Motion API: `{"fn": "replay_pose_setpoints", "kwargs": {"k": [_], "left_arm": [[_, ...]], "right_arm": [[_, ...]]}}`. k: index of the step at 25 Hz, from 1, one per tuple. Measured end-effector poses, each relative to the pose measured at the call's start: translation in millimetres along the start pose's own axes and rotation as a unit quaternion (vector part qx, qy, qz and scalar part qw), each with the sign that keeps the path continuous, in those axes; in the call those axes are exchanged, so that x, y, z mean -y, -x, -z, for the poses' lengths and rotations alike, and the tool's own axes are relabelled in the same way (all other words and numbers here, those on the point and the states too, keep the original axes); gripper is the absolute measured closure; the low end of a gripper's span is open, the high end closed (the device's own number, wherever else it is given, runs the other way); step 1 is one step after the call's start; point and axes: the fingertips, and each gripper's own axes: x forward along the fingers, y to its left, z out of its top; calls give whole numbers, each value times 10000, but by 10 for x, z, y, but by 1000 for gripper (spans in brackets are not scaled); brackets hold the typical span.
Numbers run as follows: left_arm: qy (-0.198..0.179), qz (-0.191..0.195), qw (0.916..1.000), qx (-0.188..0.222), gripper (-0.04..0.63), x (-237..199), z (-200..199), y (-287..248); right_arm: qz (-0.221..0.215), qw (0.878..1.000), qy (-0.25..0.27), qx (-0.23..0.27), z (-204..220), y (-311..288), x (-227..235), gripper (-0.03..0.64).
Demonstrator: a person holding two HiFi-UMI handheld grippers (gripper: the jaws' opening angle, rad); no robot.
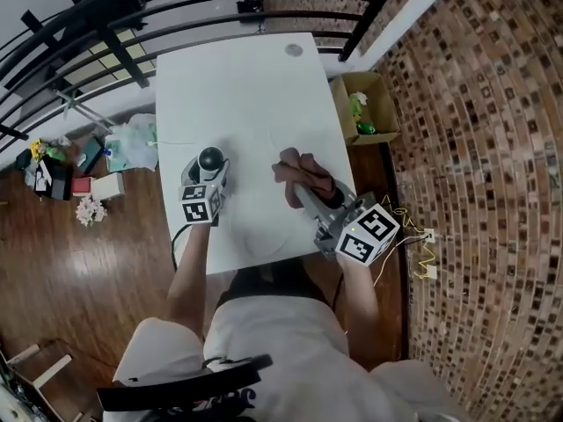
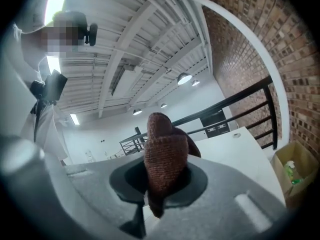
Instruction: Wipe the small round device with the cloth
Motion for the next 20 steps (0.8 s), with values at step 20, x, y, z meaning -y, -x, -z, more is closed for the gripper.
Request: {"fn": "replay_pose_setpoints", "kwargs": {"k": [20], "left_arm": [[-495,554,9928,942,245,614,-401,1207]], "right_arm": [[285,9990,271,229,300,352,-691,588]]}}
